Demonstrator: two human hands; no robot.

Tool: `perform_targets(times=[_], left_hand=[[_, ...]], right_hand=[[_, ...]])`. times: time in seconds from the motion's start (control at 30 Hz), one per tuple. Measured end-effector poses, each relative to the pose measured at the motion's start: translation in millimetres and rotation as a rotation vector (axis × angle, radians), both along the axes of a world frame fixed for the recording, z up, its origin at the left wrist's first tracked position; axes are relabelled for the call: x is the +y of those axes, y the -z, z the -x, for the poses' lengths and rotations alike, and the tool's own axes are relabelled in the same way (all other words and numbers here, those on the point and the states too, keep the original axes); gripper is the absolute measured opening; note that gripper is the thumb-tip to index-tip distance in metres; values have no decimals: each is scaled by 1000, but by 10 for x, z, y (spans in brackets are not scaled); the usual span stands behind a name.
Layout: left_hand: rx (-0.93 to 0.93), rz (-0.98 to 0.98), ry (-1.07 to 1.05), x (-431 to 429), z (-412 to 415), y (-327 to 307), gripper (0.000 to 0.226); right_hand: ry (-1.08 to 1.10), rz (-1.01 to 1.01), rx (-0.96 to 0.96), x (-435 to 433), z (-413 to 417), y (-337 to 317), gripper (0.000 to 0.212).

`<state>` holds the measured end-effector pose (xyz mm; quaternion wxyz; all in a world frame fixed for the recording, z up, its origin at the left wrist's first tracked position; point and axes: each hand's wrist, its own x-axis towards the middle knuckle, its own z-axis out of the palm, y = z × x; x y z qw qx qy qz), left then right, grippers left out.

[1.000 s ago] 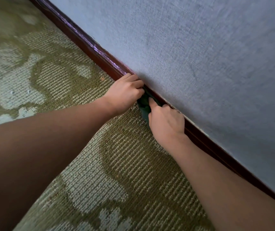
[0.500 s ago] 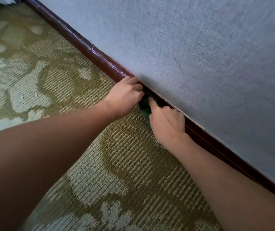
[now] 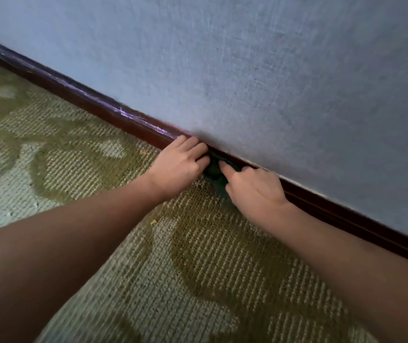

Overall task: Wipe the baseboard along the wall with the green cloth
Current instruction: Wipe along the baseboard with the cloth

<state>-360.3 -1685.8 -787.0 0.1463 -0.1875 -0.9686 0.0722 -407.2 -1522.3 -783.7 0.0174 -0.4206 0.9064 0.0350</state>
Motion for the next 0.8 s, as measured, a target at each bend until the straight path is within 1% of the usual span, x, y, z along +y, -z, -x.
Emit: perform_targets(times=[0.1, 0.23, 0.3, 0.4, 0.5, 0.6, 0.8], left_hand=[[55, -5, 94, -77, 31, 52, 25], [118, -37, 201, -180, 84, 133, 24], [120, -33, 228, -217, 83, 164, 24], [94, -57, 194, -236, 45, 181, 24], [83, -105, 152, -176, 48, 175, 9], [61, -110, 125, -178, 24, 154, 16], [52, -68, 181, -212, 34, 37, 15]], right_hand=[[-30, -72, 68, 9, -25, -19, 53], [-50, -168, 87, -14, -11, -70, 52], [-28, -189, 70, -26, -52, -80, 54], [82, -191, 6, -90, -147, -108, 55], [185, -158, -33, -104, -144, -171, 53], [210, -193, -24, -154, -169, -221, 52], [234, -181, -6, -156, -202, -189, 52]])
